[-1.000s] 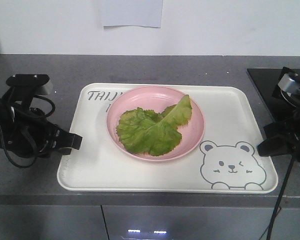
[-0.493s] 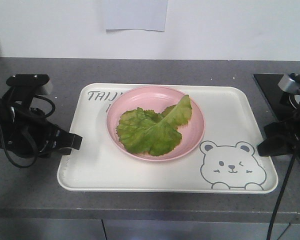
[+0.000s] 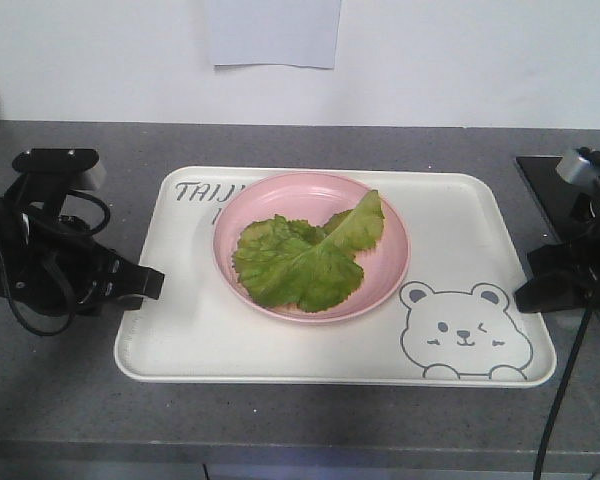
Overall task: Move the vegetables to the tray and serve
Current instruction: 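Hold the tray with both grippers as the base stops at the counter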
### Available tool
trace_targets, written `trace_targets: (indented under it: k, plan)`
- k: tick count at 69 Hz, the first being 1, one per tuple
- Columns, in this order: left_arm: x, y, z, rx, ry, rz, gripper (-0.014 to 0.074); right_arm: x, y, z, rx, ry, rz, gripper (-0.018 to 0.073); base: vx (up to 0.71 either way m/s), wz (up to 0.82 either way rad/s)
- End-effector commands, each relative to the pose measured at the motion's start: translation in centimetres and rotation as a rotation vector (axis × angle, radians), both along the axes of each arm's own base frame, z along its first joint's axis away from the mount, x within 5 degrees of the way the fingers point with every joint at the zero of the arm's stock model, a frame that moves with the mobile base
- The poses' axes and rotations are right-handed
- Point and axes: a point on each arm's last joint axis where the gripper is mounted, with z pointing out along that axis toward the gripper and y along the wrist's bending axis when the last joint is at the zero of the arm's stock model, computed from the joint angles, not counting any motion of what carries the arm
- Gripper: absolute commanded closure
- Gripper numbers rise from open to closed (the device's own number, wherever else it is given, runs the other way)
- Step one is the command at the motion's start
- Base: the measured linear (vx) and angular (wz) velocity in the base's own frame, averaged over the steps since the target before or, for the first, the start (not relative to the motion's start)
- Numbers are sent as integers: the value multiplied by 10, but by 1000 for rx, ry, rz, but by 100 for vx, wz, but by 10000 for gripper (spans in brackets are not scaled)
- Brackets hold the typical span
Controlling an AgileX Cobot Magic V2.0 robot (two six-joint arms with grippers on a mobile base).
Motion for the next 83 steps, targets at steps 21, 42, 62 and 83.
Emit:
trace_targets:
  k: [21,42,62,83]
  plan:
    - [-1,-8,24,-98,-115,-3,602,-7,14,22,104,-58,63,562,5,1]
    - [-1,-8,24,-98,-115,-3,602,-7,14,22,104,-58,63,562,5,1]
    - [-1,-8,24,-98,-115,-3,602,-7,14,22,104,-58,63,562,6,1]
    - [-1,-8,24,-98,-115,-3,602,-7,14,22,104,-58,63,562,6,0]
